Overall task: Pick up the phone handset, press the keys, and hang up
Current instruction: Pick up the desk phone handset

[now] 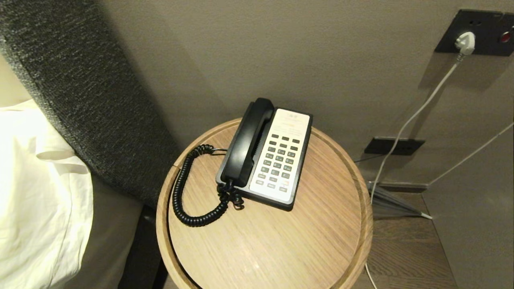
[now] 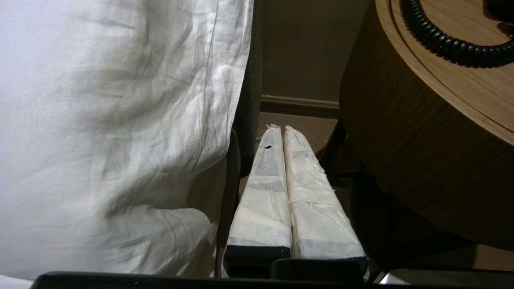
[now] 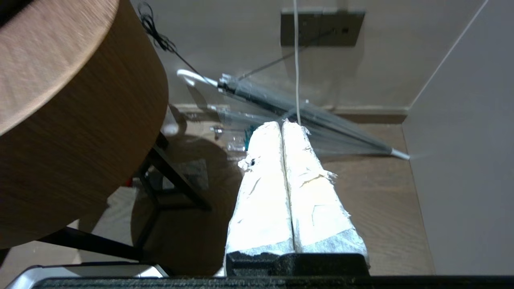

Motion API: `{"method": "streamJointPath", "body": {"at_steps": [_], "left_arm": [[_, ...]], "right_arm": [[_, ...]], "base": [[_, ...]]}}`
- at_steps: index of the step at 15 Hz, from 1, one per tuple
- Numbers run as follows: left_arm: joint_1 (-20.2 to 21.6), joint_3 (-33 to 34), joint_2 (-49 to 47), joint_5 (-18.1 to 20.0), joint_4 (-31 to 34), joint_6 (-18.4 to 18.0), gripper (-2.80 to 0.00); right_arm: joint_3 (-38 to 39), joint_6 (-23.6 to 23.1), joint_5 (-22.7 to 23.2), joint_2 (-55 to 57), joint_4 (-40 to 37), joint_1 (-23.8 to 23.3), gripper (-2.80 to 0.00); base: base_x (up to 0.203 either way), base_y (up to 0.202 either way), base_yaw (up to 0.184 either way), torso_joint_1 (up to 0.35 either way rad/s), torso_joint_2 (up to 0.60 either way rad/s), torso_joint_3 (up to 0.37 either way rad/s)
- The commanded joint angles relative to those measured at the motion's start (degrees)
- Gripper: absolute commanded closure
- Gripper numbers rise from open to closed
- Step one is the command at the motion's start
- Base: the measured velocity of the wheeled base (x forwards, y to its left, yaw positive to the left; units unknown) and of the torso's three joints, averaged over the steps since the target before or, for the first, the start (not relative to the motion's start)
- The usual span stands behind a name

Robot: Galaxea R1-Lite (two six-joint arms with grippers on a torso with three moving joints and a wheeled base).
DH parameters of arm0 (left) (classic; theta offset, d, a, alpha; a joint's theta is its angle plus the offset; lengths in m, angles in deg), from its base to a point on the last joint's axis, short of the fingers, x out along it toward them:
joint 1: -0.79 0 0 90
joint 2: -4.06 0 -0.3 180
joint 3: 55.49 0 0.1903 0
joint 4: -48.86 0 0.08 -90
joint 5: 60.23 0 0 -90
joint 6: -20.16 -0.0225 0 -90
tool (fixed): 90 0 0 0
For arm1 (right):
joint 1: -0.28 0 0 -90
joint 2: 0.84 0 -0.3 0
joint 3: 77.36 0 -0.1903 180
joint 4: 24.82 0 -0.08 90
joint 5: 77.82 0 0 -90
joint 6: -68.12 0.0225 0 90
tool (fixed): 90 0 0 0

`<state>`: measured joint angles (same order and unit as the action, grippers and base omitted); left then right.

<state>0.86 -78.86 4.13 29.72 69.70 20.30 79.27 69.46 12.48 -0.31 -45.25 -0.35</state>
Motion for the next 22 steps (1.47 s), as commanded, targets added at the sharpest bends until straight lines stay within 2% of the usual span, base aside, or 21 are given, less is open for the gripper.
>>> {"method": "streamJointPath", "body": {"at_steps": [1,7,15,16,18,20,22], "left_arm": [[0.0,1.1,-0.1,0.0,0.0,0.0,0.0],[0.0,1.1,-0.1,0.0,0.0,0.1,0.0],[0.0,0.3,-0.1,-0.3,0.9,-1.3,0.0],[0.0,-2.3,-0.7,0.1,2.0,-1.8,0.0],[0.0,-14.1,-6.1,3.8,8.2,-2.1,0.0],[0.0,-28.5,-18.7,8.7,14.5,-2.3,0.0],[0.0,-40.7,-36.1,12.9,17.0,-2.4,0.0]], "right_arm": [[1.1,0.0,0.0,0.0,0.1,0.0,0.0],[1.1,0.1,0.0,0.0,0.1,0.0,0.0],[1.1,0.0,0.0,0.0,0.0,0.0,0.0],[1.1,0.1,0.0,0.0,0.0,0.0,0.0],[1.1,0.1,0.0,0.0,0.0,0.0,0.0],[1.1,0.0,0.0,0.0,0.1,0.0,0.0],[1.1,0.0,0.0,0.0,0.1,0.0,0.0]], "base": [[0.0,0.0,0.0,0.007,0.0,-0.193],[0.0,0.0,0.0,0.001,0.0,-0.177],[0.0,0.0,0.0,0.001,0.0,-0.012],[0.0,0.0,0.0,0.0,0.0,0.0],[0.0,0.0,0.0,0.0,0.0,0.0],[0.0,0.0,0.0,0.0,0.0,0.0],[0.0,0.0,0.0,0.0,0.0,0.0]]}}
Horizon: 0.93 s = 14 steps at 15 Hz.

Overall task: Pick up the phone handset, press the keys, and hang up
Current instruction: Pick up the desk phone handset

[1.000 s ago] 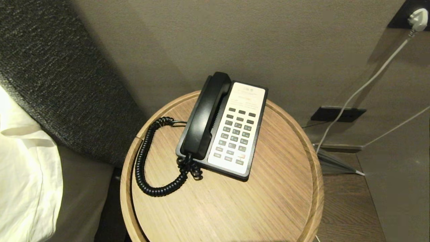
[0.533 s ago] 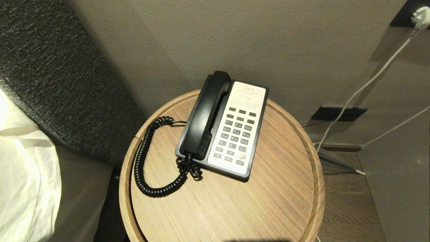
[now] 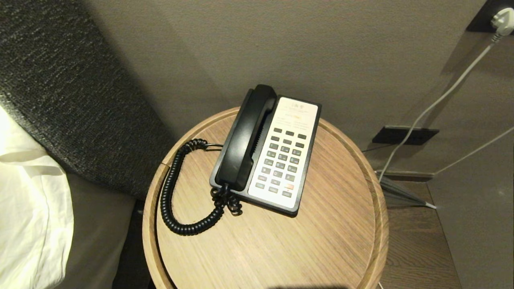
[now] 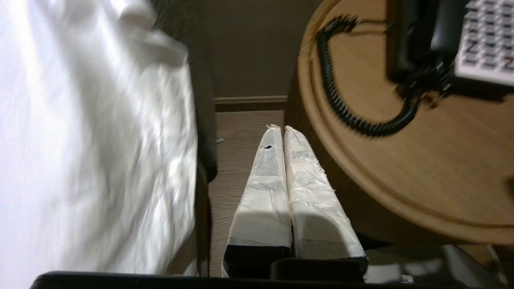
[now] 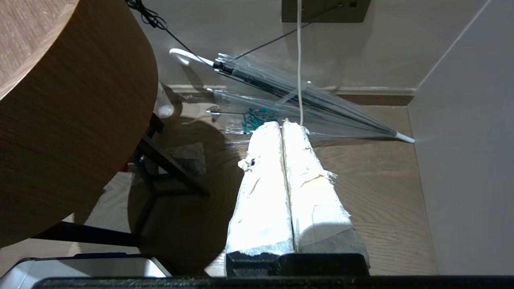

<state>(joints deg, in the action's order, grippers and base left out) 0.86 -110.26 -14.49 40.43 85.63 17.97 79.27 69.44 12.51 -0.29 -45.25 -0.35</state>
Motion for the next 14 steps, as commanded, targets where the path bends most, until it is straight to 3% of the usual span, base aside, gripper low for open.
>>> {"method": "streamJointPath", "body": {"at_steps": [1,4,6,8,10,13,14], "left_arm": [[-0.4,-16.8,-26.4,3.9,2.0,-0.1,0.0],[-4.3,-43.9,-50.2,5.3,6.6,-0.1,0.0],[-10.5,-56.2,-61.6,4.8,11.3,0.1,0.0],[-20.3,-60.3,-67.3,2.2,14.2,0.9,0.0],[-27.3,-61.5,-70.6,-1.4,15.5,3.0,0.0],[-31.2,-62.1,-71.8,-4.4,16.4,3.6,0.0],[-31.5,-62.1,-71.9,-5.9,16.5,3.4,-2.8]], "right_arm": [[1.1,0.1,0.0,0.0,0.1,0.0,0.0],[1.1,0.0,0.0,0.0,0.1,0.0,0.0],[1.1,0.0,0.0,0.0,0.1,0.0,0.0],[1.1,0.0,0.0,0.0,0.1,0.0,0.0],[1.1,0.0,0.0,0.0,0.1,0.0,0.0],[1.1,0.0,0.0,0.0,0.0,0.0,0.0],[1.1,0.0,0.0,0.0,0.1,0.0,0.0]], "base": [[0.0,0.0,0.0,0.0,0.0,0.0],[0.0,0.0,0.0,0.0,0.0,0.0],[0.0,0.0,0.0,0.0,0.0,0.0],[0.0,0.0,0.0,0.0,0.0,0.0],[0.0,0.0,0.0,0.0,0.0,0.0],[0.0,0.0,0.0,0.0,0.0,0.0],[0.0,0.0,0.0,0.0,0.0,0.0]]}}
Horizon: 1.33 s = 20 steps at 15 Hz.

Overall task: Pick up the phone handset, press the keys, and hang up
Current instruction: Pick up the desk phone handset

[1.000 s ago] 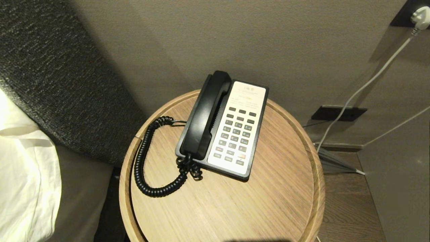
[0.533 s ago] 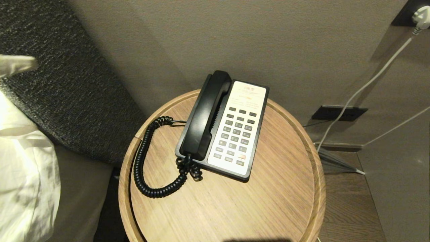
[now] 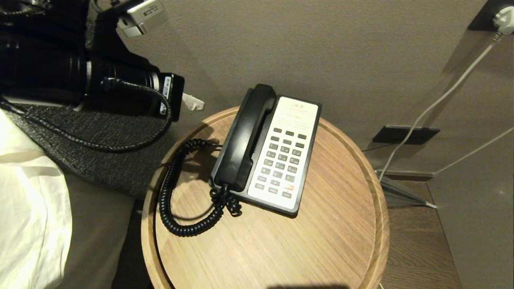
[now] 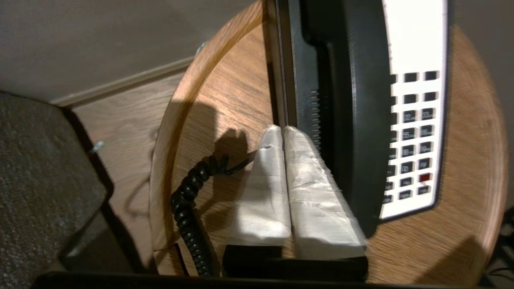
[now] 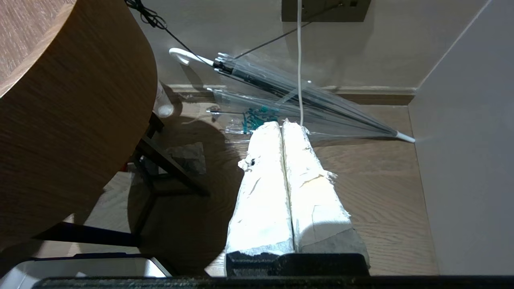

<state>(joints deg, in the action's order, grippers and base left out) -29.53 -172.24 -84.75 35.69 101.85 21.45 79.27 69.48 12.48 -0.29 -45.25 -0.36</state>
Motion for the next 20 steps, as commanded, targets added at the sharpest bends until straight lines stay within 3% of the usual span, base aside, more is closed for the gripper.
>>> {"method": "streamJointPath", "body": {"at_steps": [1,4,7,11,20], "left_arm": [[-1.6,-0.2,-1.6,-1.8,0.2,-0.2,-2.8],[-6.2,0.5,-1.7,-4.7,0.2,-0.5,-2.8],[-10.2,-0.6,-4.2,-12.0,0.0,-3.7,-2.8],[-12.2,-1.6,-5.6,-17.2,0.1,-5.7,-2.8],[-15.1,-3.7,-8.6,-20.5,0.4,-5.3,-2.8]], "right_arm": [[1.1,0.0,0.0,0.0,0.0,0.0,0.0],[1.1,0.0,0.0,0.0,0.1,0.0,0.0],[1.1,0.0,0.0,0.0,0.0,0.0,0.0],[1.1,0.0,0.0,0.0,0.1,0.0,0.0],[1.1,0.0,0.0,0.0,0.0,0.0,0.0]], "base": [[0.0,0.0,0.0,0.0,0.0,0.0],[0.0,0.0,0.0,0.0,0.0,0.0],[0.0,0.0,0.0,0.0,0.0,0.0],[0.0,0.0,0.0,0.0,0.0,0.0],[0.0,0.0,0.0,0.0,0.0,0.0]]}}
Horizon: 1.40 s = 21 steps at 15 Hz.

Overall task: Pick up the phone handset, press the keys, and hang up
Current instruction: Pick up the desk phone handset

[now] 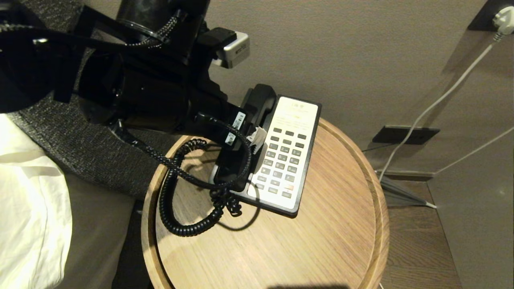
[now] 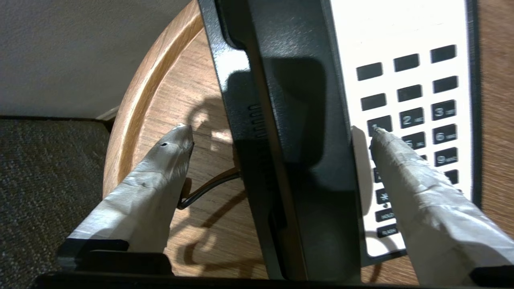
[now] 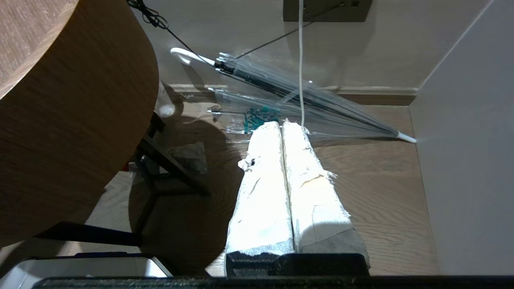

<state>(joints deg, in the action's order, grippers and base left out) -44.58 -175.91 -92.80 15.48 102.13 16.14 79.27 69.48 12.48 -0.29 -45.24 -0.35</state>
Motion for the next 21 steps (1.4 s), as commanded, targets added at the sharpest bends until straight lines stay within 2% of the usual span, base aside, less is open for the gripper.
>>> {"method": "streamJointPath", "body": {"at_steps": [1,6,9,15,16,21], "left_arm": [[-0.1,0.0,-0.6,-0.3,0.2,0.0,-2.8],[-0.1,0.2,-1.0,-0.7,0.3,0.3,-2.8],[-0.1,-0.6,-2.0,-1.6,0.2,2.9,-2.8],[-0.1,-0.5,-2.4,-2.7,0.1,3.1,-2.8],[-0.1,-0.6,-2.5,-2.7,-0.1,3.2,0.0],[-0.1,-0.6,-2.6,-2.8,-0.2,3.8,0.0]], "right_arm": [[1.1,0.0,0.0,0.0,0.0,0.0,0.0],[1.1,0.0,0.0,0.0,0.0,0.0,0.0],[1.1,0.0,0.0,0.0,0.0,0.0,0.0],[1.1,0.0,0.0,0.0,0.0,0.0,0.0],[1.1,0.0,0.0,0.0,0.0,0.0,0.0],[1.1,0.0,0.0,0.0,0.0,0.0,0.0]], "base": [[0.0,0.0,0.0,0.0,0.0,0.0],[0.0,0.0,0.0,0.0,0.0,0.0],[0.0,0.0,0.0,0.0,0.0,0.0],[0.0,0.0,0.0,0.0,0.0,0.0],[0.0,0.0,0.0,0.0,0.0,0.0],[0.0,0.0,0.0,0.0,0.0,0.0]]}}
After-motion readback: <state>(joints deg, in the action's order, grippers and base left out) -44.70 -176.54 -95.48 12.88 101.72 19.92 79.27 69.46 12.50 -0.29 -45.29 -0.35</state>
